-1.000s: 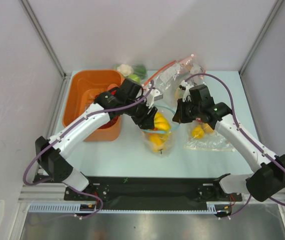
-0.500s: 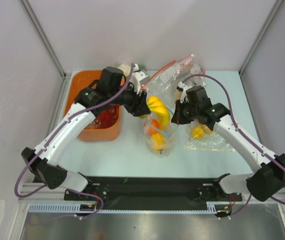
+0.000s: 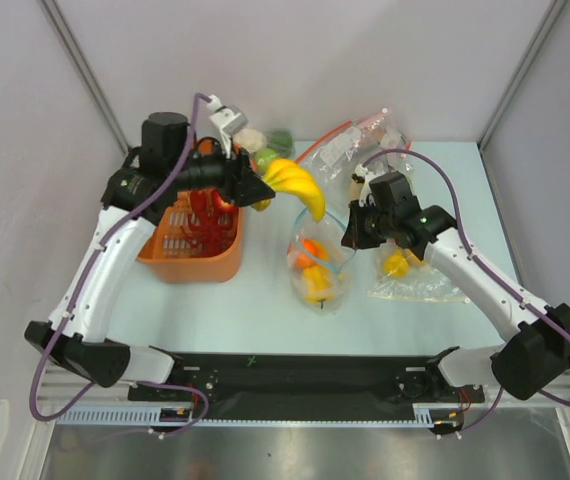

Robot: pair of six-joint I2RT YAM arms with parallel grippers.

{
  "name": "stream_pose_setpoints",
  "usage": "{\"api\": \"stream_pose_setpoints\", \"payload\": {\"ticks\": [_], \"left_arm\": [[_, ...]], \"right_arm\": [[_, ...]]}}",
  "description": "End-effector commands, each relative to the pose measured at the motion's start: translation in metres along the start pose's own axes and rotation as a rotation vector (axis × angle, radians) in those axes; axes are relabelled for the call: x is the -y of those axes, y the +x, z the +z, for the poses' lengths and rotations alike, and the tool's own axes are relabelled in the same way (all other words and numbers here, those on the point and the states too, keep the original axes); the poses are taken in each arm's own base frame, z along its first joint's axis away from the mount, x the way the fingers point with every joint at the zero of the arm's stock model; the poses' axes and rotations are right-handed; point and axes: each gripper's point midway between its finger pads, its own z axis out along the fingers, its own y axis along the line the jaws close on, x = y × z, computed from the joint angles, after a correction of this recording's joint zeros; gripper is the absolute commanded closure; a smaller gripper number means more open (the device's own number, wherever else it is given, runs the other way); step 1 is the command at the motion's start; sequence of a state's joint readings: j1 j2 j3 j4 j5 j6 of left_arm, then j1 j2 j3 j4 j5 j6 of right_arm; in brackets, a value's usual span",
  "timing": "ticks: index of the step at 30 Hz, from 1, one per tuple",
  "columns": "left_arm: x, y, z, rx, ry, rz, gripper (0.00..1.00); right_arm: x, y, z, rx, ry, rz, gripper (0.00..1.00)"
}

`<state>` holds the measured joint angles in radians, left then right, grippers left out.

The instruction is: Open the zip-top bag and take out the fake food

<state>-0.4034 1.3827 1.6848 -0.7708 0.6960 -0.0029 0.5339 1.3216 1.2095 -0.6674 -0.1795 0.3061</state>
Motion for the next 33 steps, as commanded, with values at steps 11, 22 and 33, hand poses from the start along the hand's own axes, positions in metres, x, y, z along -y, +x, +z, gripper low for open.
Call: {"api": "stream_pose_setpoints", "payload": {"ticks": [11, 22, 33], "left_arm": [[-0.067, -0.063, -0.092, 0.277, -0.316, 0.014, 1.0], [-0.182, -0.001, -0.138, 0.187, -0.762, -0.194, 1.0], [-0.22, 0.076, -0.14, -0.013, -0.923, -0.323, 0.72]], "right_arm": [[-0.008, -0.022, 0.003, 0.044, -0.011, -0.015, 1.0], [-0.007, -0.022, 0.005, 0.039, -0.007, -0.024, 1.0], [-0.008, -0.019, 0.005, 0.025, -0.017, -0.034, 1.0]]}}
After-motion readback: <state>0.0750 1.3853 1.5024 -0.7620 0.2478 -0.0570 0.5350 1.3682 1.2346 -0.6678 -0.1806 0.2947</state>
